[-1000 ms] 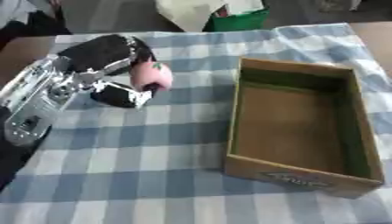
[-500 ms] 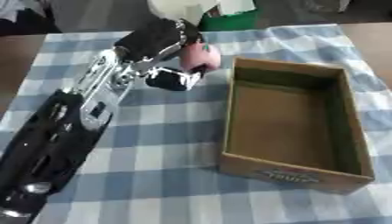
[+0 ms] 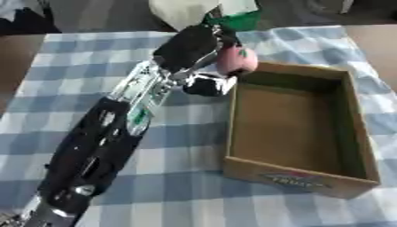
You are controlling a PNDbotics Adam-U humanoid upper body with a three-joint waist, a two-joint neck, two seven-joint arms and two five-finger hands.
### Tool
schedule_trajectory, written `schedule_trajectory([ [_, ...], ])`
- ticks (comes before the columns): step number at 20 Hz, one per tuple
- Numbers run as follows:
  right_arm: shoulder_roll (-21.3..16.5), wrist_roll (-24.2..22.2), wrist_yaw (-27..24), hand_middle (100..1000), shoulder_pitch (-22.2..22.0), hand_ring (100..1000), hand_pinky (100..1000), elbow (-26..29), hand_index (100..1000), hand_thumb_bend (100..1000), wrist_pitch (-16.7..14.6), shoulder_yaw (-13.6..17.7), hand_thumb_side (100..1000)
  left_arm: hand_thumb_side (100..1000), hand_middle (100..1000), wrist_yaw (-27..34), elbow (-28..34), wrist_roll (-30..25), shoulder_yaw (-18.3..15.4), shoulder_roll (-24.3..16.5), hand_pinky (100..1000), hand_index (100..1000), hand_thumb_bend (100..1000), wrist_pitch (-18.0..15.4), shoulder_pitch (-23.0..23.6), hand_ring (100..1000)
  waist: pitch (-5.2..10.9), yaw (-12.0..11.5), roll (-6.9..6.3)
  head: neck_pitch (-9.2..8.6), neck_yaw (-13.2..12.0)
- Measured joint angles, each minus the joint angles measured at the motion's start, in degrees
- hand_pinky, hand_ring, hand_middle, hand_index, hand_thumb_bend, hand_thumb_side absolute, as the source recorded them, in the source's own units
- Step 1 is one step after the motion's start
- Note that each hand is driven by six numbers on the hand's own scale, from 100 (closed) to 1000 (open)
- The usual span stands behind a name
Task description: Pick up objects on the table and place them in the box.
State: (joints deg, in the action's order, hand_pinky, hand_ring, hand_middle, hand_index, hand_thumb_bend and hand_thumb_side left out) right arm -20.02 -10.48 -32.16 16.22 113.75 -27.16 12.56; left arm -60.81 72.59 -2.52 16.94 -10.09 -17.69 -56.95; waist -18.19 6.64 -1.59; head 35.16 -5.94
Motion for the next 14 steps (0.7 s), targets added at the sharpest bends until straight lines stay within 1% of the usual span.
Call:
schedule_trajectory([
  [4,0.0,-1.4,-1.7,643,1.7,831,838,0.0,916,100,0.8,-1.0,1000,358,525,-1.2,-2.3,1.5,-0.5,2.0,270,670,100,-1.6,-0.1,459,-0.56,1.1,0.09,-0.5,-0.6],
  [9,0.0,-3.2,-4.0,643,3.8,832,840,0.0,917,100,2.0,-2.3,1000,360,527,-2.6,-5.0,1.8,-1.0,3.9,276,672,100,-3.4,0.1,460,-1.08,2.2,0.31,-0.95,-1.5],
  [12,0.0,-3.9,-4.8,643,4.4,833,840,0.0,917,100,2.7,-2.7,1000,360,526,-3.4,-5.9,2.0,-1.6,4.9,277,672,100,-3.9,0.1,464,-1.13,2.5,0.31,-1.03,-1.9],
  [14,0.0,-4.3,-5.3,643,4.9,833,841,0.0,917,100,3.0,-2.7,1000,358,521,-4.4,-6.0,2.5,-2.2,5.4,274,672,100,-4.4,0.0,468,-1.44,3.4,0.32,-1.27,-2.4],
])
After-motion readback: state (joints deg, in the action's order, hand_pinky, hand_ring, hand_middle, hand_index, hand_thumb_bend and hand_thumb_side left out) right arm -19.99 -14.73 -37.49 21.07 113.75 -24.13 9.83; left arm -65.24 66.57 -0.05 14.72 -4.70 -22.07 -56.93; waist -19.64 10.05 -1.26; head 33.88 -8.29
